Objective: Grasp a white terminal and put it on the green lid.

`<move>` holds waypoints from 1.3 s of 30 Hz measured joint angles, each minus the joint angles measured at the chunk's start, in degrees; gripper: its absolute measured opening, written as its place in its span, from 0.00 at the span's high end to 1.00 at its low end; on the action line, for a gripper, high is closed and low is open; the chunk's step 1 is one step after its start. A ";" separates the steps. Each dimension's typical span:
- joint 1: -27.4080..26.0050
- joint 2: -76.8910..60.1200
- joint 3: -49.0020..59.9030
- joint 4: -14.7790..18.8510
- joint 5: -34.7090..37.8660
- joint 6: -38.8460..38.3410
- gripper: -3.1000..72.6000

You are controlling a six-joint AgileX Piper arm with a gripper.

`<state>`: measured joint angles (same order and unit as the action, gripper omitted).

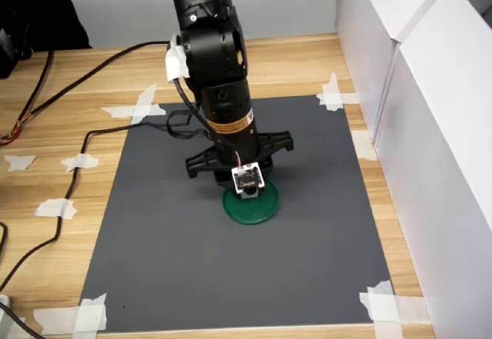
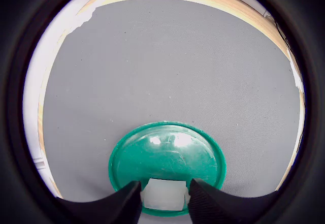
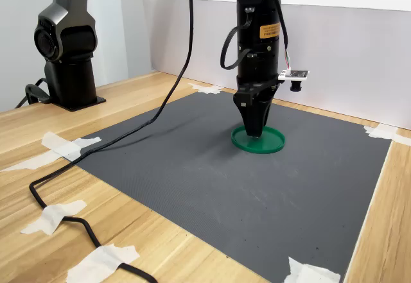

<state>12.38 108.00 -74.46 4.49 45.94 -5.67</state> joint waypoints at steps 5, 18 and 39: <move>0.00 0.34 0.00 0.00 -0.26 2.41 0.23; -0.04 -8.87 0.19 -0.61 -3.10 2.82 0.25; -15.90 -47.52 23.75 -3.23 -24.14 2.24 0.97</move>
<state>-3.53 60.48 -50.71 1.26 21.80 -3.43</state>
